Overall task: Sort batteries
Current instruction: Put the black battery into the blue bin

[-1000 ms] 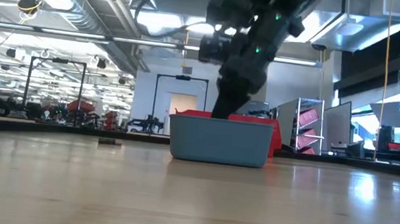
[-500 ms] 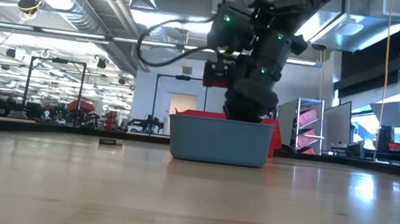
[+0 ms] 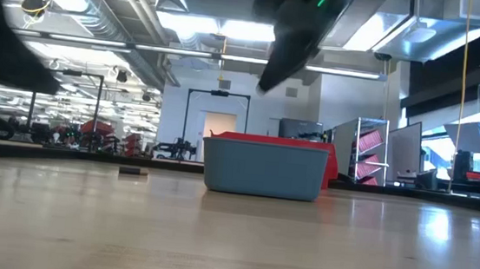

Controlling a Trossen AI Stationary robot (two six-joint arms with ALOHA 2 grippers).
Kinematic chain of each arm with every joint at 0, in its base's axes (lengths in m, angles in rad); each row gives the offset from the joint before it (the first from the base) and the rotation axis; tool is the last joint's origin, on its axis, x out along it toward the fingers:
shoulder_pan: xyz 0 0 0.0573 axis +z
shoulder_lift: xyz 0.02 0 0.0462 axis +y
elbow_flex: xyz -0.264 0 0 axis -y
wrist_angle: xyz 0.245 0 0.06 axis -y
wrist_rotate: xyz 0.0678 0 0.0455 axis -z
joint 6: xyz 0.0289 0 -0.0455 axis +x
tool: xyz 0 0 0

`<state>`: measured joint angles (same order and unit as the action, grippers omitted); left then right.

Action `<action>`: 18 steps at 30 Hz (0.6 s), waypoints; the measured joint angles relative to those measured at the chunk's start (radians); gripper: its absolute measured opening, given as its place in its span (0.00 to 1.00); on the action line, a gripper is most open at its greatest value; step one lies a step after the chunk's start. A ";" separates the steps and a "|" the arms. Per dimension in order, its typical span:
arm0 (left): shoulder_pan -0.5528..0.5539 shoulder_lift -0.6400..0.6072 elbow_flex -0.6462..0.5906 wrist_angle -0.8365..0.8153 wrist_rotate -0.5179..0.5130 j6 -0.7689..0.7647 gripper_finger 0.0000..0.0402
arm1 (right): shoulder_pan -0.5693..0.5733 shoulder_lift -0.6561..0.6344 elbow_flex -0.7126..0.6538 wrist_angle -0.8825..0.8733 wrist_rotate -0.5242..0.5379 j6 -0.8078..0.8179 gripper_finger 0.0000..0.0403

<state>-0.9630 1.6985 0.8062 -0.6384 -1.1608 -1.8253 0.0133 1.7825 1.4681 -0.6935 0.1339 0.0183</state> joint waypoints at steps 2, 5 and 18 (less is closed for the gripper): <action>0.046 0.000 0.000 -0.002 -0.046 0.042 0.13 | 0.034 -0.060 -0.029 -0.025 0.054 0.000 0.42; 0.141 0.000 0.000 -0.025 -0.067 0.077 0.24 | 0.095 -0.139 -0.135 -0.036 0.138 0.000 0.42; 0.610 -0.001 0.000 0.067 0.387 0.590 0.57 | 0.276 -0.286 -0.521 0.421 0.212 0.183 0.42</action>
<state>-0.3533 1.6974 0.8059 -0.5713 -0.7739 -1.2348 0.2894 1.4966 0.9472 -0.2729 0.3455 0.2008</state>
